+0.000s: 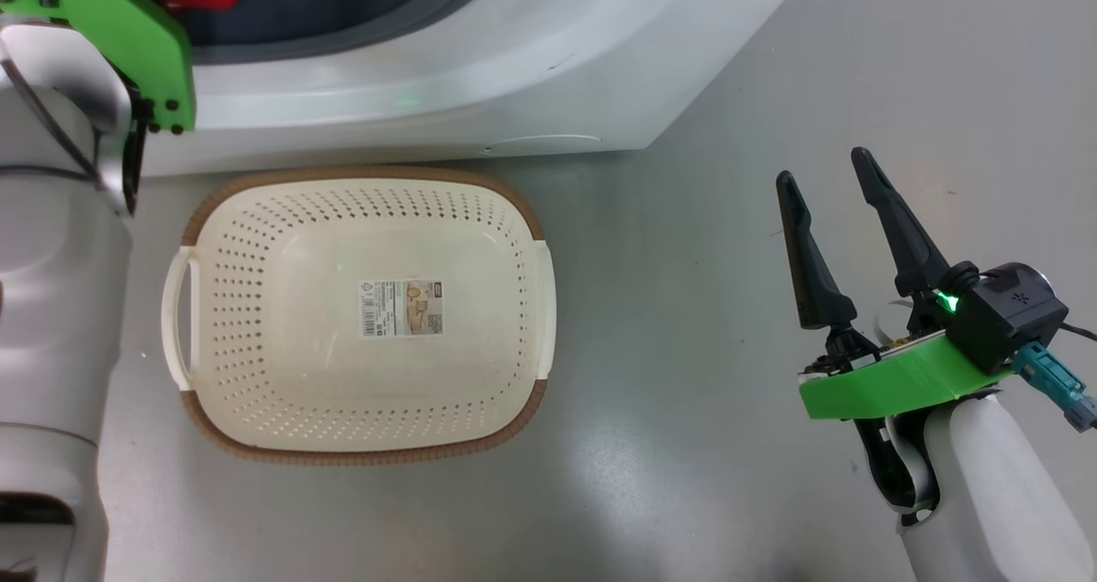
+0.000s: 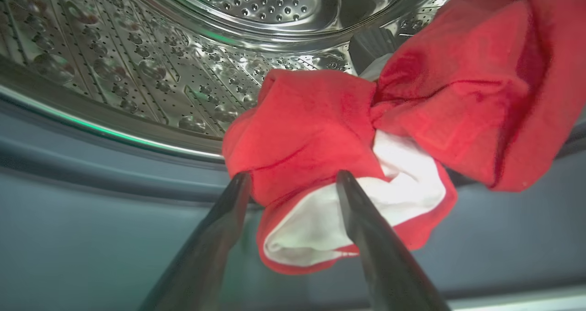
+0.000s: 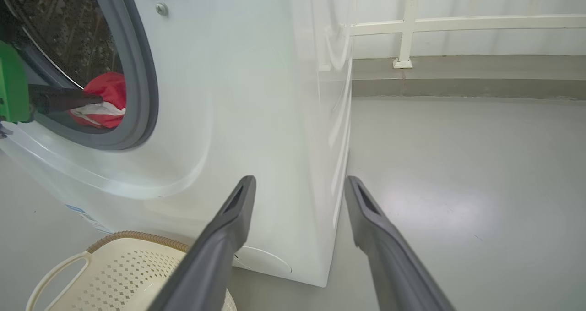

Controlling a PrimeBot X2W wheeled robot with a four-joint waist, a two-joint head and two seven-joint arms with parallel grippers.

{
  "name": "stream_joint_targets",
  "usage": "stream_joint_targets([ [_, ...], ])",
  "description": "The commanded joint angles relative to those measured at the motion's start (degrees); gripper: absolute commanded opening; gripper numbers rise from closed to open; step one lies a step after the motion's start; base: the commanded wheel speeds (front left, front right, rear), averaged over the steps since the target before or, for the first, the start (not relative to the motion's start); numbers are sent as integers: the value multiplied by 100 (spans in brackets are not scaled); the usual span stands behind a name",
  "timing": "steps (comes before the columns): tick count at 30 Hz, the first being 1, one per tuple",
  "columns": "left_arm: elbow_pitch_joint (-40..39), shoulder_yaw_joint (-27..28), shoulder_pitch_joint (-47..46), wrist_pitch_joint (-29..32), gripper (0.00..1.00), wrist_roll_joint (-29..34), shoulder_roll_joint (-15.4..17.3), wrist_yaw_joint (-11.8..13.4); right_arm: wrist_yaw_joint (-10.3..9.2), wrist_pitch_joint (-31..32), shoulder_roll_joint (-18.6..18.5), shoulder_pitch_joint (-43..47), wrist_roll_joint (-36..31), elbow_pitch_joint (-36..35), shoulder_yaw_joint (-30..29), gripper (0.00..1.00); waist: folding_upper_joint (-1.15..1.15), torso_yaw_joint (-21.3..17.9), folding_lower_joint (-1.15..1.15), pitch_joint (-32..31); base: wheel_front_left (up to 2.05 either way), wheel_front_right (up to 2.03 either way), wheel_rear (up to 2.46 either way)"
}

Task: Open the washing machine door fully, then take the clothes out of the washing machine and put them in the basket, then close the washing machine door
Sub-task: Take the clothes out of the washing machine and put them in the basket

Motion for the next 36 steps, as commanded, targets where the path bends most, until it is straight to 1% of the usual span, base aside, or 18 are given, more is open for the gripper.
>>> stream_joint_targets([
  [1,-32,13,-161,72,100,84,308,43,37,-36,19,-64,62,-105,175,100,0,-18,0,42,0,0,0],
  [4,92,-98,-261,223,100,168,349,65,37,-36,19,-108,107,-99,208,100,0,-48,0,83,0,0,0],
  [6,174,-161,-308,338,100,198,375,25,37,-36,19,-138,142,-98,236,100,0,-78,0,112,0,0,0],
  [10,308,-363,-388,526,100,381,494,80,37,-36,19,-189,223,-103,268,100,0,-136,0,178,0,0,0],
  [15,373,-548,-453,580,100,533,593,163,37,-36,19,-214,289,-99,302,100,0,-172,0,223,0,0,0],
  [16,398,-574,-456,616,96,548,602,171,37,-36,19,-217,297,-97,308,100,0,-176,0,225,0,0,0],
  [17,416,-601,-461,647,0,559,607,167,37,-36,19,-220,307,-97,310,100,0,-179,0,227,0,0,0],
  [20,470,-647,-466,750,0,559,617,161,37,-36,19,-234,330,-98,302,100,0,-186,0,230,0,0,0],
  [26,449,-699,-487,745,0,541,649,158,37,-36,19,-248,344,-103,277,100,0,-176,0,231,0,0,0],
  [29,368,-722,-483,609,0,526,666,175,37,-36,19,-255,359,-96,290,100,0,-162,0,228,0,0,0],
  [33,182,-757,-432,263,0,512,688,219,37,-36,19,-250,384,-74,306,100,0,-134,0,199,0,0,0],
  [36,17,-737,-345,-56,0,421,668,151,37,-36,19,-239,382,-50,292,100,0,-99,0,160,0,0,0],
])
